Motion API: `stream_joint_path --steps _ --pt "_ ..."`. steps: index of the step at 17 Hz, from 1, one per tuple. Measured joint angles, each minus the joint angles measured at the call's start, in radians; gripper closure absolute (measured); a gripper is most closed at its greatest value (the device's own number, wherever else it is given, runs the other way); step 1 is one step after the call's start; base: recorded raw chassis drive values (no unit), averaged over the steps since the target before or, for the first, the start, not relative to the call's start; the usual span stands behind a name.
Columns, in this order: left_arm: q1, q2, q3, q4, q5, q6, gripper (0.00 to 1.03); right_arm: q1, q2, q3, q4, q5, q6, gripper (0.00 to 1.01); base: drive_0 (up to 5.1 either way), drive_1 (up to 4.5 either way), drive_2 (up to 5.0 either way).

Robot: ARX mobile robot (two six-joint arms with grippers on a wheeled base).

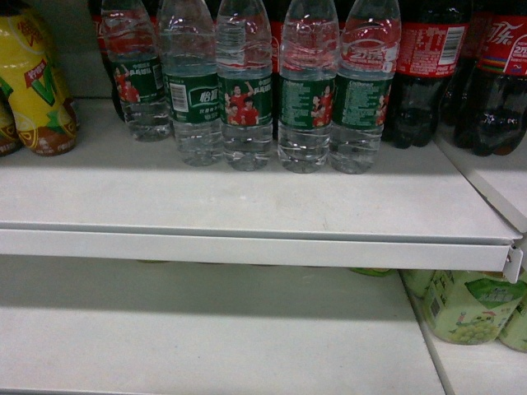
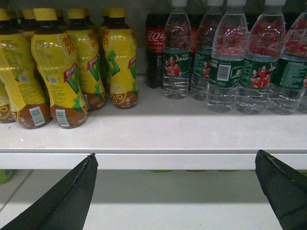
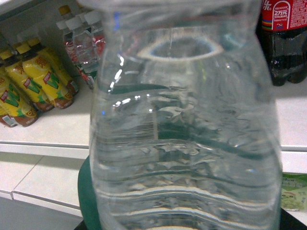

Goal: Move water from second to third shelf

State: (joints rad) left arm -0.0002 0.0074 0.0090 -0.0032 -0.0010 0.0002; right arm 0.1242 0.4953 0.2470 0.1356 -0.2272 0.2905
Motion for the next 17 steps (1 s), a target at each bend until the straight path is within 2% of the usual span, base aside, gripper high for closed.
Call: stream_joint_path --steps 17 --pt "0.000 0.000 0.000 0.000 -0.001 0.000 0.05 0.000 0.000 0.002 -0.001 0.005 0.001 0.59 0.0 0.00 0.0"
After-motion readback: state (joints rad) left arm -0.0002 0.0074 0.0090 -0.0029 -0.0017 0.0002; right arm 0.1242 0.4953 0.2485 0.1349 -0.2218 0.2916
